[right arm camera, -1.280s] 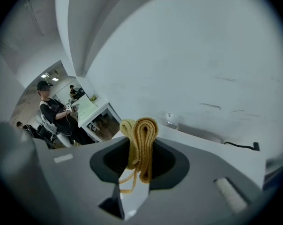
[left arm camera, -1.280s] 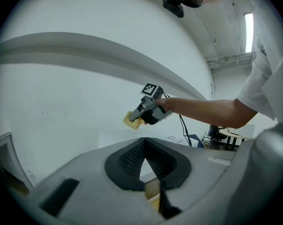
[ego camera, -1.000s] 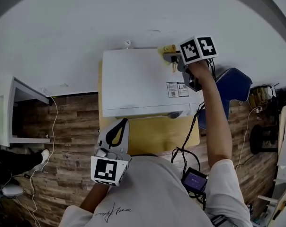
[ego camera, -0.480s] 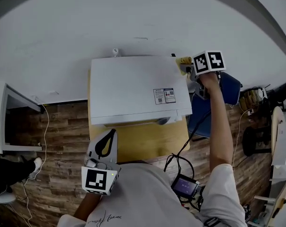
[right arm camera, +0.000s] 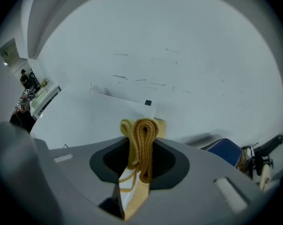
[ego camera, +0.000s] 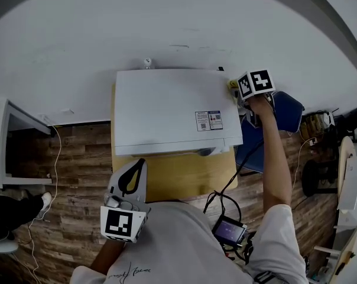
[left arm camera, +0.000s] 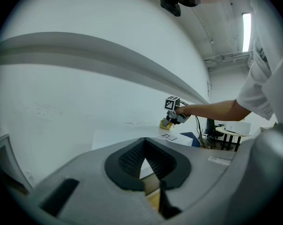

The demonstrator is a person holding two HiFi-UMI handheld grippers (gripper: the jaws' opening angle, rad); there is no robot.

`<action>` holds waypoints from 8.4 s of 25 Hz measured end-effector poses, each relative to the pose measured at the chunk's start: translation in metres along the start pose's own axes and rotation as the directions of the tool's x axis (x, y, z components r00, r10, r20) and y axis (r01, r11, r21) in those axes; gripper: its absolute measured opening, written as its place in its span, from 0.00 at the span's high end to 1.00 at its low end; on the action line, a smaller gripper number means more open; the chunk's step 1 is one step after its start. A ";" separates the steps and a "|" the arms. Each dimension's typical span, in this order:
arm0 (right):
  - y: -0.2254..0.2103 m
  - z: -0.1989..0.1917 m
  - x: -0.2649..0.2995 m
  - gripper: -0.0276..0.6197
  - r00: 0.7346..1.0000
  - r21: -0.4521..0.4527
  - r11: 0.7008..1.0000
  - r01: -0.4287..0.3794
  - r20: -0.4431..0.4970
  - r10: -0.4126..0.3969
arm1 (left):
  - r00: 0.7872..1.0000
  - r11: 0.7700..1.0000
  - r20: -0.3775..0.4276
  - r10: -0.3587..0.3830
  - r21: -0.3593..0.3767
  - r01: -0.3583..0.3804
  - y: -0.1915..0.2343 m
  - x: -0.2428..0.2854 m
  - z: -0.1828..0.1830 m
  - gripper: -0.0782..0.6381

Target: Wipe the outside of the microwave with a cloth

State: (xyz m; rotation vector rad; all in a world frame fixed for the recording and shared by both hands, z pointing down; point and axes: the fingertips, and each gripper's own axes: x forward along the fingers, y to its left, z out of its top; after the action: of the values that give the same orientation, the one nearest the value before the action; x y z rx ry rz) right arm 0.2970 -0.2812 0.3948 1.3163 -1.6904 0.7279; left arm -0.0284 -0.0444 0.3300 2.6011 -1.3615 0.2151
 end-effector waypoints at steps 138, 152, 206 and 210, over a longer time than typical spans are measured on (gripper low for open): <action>0.026 -0.028 -0.033 0.77 0.988 -0.150 0.984 -0.099 0.104 0.116 | 1.000 1.000 -0.007 -0.011 -0.015 0.011 0.000 0.013 -0.008 0.90; 0.033 -0.035 -0.017 0.77 0.996 -0.187 0.981 -0.047 0.063 0.060 | 1.000 1.000 -0.005 -0.013 -0.022 0.013 -0.006 0.015 -0.010 0.90; 0.256 0.014 -0.006 0.77 0.902 -0.386 0.838 -0.386 0.032 0.430 | 0.999 0.996 0.031 0.038 -0.077 -0.036 0.002 0.009 -0.005 0.90; 0.271 0.015 -0.005 0.77 0.897 -0.409 0.822 -0.396 0.022 0.442 | 0.999 0.997 0.025 0.033 -0.073 -0.031 0.002 0.009 -0.006 0.90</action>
State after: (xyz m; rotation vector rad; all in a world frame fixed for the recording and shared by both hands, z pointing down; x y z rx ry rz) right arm 0.0330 -0.2167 0.3981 0.7162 -2.1249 0.5158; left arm -0.0252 -0.0515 0.3381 2.5330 -1.3943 0.1339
